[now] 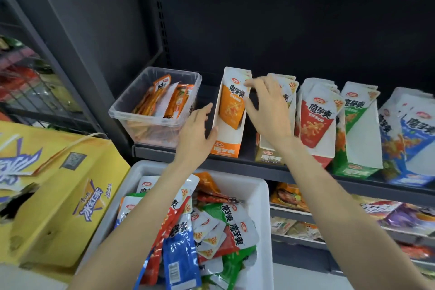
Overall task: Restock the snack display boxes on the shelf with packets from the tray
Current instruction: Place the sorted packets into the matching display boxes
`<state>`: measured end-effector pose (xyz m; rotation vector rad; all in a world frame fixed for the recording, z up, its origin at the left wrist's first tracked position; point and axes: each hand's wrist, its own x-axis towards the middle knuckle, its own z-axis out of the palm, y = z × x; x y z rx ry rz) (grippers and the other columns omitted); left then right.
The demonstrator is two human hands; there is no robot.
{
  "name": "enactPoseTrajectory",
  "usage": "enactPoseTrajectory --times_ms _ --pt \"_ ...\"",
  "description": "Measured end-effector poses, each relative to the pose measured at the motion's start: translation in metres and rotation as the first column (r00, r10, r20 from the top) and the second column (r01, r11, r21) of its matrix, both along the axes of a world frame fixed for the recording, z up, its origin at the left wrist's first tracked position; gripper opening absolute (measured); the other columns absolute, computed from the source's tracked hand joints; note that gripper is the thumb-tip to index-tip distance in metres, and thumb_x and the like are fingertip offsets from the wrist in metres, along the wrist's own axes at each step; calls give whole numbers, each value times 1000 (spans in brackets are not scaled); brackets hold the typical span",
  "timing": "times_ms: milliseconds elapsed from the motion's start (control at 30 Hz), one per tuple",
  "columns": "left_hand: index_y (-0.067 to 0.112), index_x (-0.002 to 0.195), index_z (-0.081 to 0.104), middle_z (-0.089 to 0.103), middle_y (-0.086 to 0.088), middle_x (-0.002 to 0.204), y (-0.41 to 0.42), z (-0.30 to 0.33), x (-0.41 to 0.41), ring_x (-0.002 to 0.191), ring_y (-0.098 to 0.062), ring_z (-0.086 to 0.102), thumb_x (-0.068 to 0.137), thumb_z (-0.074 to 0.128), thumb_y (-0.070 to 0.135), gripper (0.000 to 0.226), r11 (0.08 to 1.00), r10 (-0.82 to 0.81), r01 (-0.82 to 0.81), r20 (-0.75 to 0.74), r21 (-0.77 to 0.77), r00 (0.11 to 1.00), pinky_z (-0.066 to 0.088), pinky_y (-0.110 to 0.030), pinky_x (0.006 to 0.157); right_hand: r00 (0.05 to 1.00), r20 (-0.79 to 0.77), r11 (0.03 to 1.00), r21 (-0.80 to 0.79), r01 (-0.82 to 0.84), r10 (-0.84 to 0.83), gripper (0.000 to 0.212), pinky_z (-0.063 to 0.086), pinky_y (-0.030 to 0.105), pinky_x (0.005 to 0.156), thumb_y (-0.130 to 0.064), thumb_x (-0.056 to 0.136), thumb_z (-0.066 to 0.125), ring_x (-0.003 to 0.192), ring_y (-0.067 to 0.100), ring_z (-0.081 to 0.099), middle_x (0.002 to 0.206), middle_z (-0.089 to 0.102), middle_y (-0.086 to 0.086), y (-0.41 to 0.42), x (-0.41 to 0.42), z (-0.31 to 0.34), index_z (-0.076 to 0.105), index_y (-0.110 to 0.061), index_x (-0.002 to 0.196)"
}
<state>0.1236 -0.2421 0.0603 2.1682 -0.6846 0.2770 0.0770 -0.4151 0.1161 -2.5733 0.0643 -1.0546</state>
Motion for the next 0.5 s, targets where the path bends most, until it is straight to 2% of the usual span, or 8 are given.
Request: enactPoseTrajectory --times_ms 100,200,300,367,433,500 --pt "15 134 48 56 0 124 24 0 -29 111 -3 50 91 59 12 44 988 -29 42 90 -150 996 43 -16 92 988 -39 979 142 -145 152 20 40 10 74 -12 91 60 85 3 49 98 58 -5 24 -53 -16 60 -11 111" --pt "18 128 53 62 7 111 49 -6 -58 104 0 55 92 56 14 36 978 -113 125 80 -167 990 39 -10 91 928 -254 942 265 -205 273 16 44 11 68 -13 90 62 74 2 54 88 62 -6 45 -97 -41 63 -16 105" --pt "24 124 56 64 14 101 74 -24 -74 99 -1 55 90 59 22 33 978 -203 203 -9 41 979 40 -16 90 774 -581 967 181 -178 251 22 45 23 83 -22 92 58 96 9 59 109 65 -5 61 -117 -72 62 -20 113" --pt "27 125 56 64 10 110 88 -42 -79 107 -8 52 89 62 28 37 932 -237 248 -72 263 969 40 -26 94 610 -773 981 80 -178 174 37 41 29 92 -27 93 56 115 17 53 128 57 -2 69 -124 -97 54 -22 129" --pt "31 130 52 56 9 126 100 -61 -85 122 -12 43 87 62 43 46 818 -297 325 -136 474 945 32 -33 107 456 -876 976 67 -207 157 56 40 32 99 -29 89 61 127 21 43 141 45 2 74 -131 -122 40 -22 141" --pt "34 136 46 45 13 139 108 -78 -92 134 -11 30 84 56 59 58 699 -358 401 -195 593 913 13 -32 114 392 -880 957 193 -218 268 73 36 31 104 -32 83 69 131 21 38 145 40 1 82 -136 -142 32 -24 146"
